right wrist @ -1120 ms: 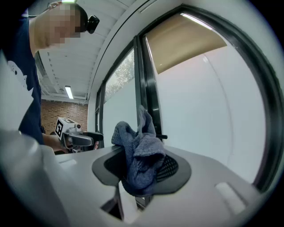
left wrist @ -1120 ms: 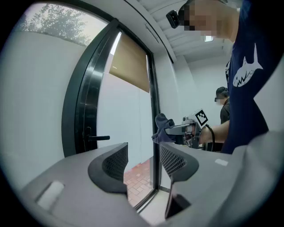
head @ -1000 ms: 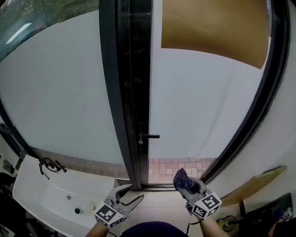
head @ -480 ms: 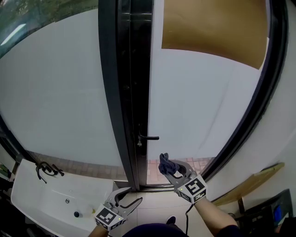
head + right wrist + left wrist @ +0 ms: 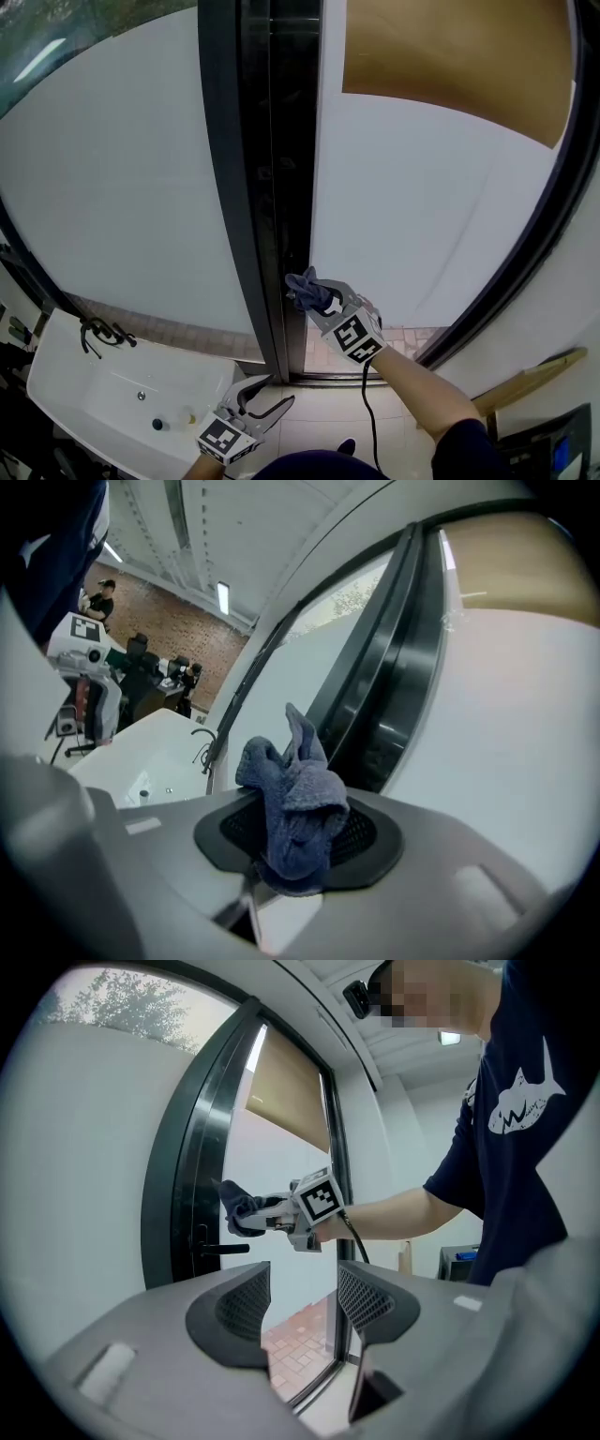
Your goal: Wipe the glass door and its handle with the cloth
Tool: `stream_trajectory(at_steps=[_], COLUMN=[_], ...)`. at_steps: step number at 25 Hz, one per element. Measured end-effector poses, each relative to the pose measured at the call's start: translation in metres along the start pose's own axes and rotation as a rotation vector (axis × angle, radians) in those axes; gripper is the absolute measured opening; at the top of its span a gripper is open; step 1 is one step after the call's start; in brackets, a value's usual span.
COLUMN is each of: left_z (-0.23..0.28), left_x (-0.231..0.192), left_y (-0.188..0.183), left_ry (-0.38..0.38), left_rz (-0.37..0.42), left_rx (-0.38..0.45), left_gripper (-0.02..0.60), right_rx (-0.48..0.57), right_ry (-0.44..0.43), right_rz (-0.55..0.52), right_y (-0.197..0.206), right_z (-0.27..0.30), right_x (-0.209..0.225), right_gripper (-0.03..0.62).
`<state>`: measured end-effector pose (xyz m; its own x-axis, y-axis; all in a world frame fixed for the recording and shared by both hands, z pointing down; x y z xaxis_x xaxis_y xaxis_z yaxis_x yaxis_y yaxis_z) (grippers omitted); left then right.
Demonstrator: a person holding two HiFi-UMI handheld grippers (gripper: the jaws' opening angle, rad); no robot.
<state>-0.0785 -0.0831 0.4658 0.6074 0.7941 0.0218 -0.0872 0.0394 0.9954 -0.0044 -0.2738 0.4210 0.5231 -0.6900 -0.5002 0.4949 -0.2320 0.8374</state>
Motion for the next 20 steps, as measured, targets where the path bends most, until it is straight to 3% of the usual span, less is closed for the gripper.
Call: stream_trajectory(at_steps=[5,8,13,16,20], left_z=[0.009,0.013,0.019,0.024,0.029], left_x=[-0.003,-0.006,-0.009,-0.009,-0.009], left_y=[0.000,0.003,0.008,0.010,0.015], left_ry=[-0.016,-0.040,-0.050,-0.048,-0.047], left_rz=[-0.013,-0.019,-0.024,-0.032,-0.030], left_rx=[0.038,0.001,0.006,0.026,0.024], left_gripper=[0.221,0.221,0.221,0.221,0.221], right_rx=[-0.062,-0.095,-0.174,-0.201,-0.222], right_ry=[-0.010,-0.027,-0.093,-0.117,-0.122], right_rz=[-0.256,-0.447,-0.770,-0.868,-0.882], right_y=[0.003,0.004,0.024,0.036,0.041], right_z=[0.046,0.071,0.109,0.118,0.116], right_x=[0.016,0.018,0.009,0.005,0.010], right_gripper=[0.147,0.147,0.147,0.149,0.144])
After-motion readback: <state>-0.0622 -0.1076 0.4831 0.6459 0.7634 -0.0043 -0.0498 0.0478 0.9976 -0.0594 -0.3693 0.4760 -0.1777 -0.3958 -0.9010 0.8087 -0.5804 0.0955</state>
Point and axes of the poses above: the fingertips, and each gripper's own axes: z forward along the fingers, x to its right, y out of its underside, the point moved 2 cm from there along -z, backward along the fingers, and after that the axes turned 1 degree about -y, right-handed, at the moved point
